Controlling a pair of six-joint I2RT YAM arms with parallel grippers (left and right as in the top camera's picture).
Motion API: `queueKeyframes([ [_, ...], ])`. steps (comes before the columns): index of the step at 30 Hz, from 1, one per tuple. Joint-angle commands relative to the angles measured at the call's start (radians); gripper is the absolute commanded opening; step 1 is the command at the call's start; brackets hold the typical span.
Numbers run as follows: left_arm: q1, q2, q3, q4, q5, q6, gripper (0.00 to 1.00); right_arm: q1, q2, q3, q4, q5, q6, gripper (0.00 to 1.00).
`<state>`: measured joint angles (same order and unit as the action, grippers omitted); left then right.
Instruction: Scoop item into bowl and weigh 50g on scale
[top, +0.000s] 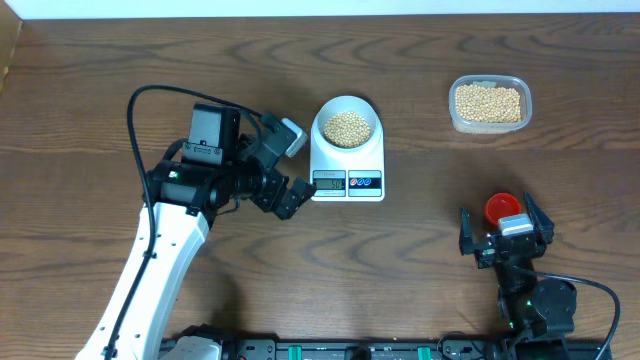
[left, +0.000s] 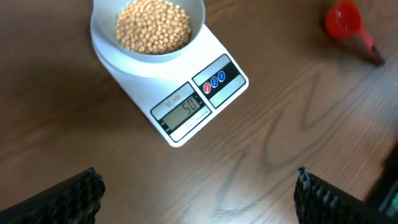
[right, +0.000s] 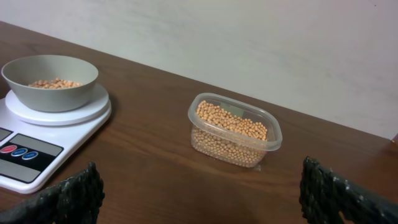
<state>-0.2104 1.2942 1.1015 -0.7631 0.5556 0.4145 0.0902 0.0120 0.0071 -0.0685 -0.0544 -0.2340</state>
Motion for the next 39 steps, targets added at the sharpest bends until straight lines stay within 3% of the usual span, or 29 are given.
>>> queueKeyframes([
  [1,0.005,-0.002,0.022,-0.008,-0.023,-0.188,1.00,0.009,-0.007,-0.002,-0.006,0.010,0.016,0.99],
  [8,0.005,-0.094,0.022,-0.084,-0.061,-0.193,1.00,0.009,-0.007,-0.002,-0.006,0.011,0.016,0.99],
  [13,0.005,-0.213,0.021,-0.161,-0.154,-0.309,1.00,0.009,-0.007,-0.002,-0.006,0.011,0.016,0.99],
  [21,0.005,-0.362,-0.011,-0.228,-0.232,-0.342,1.00,0.009,-0.007,-0.002,-0.006,0.011,0.016,0.99],
  [39,0.005,-0.701,-0.180,-0.200,-0.240,-0.403,1.00,0.009,-0.007,-0.002,-0.006,0.011,0.016,0.99],
])
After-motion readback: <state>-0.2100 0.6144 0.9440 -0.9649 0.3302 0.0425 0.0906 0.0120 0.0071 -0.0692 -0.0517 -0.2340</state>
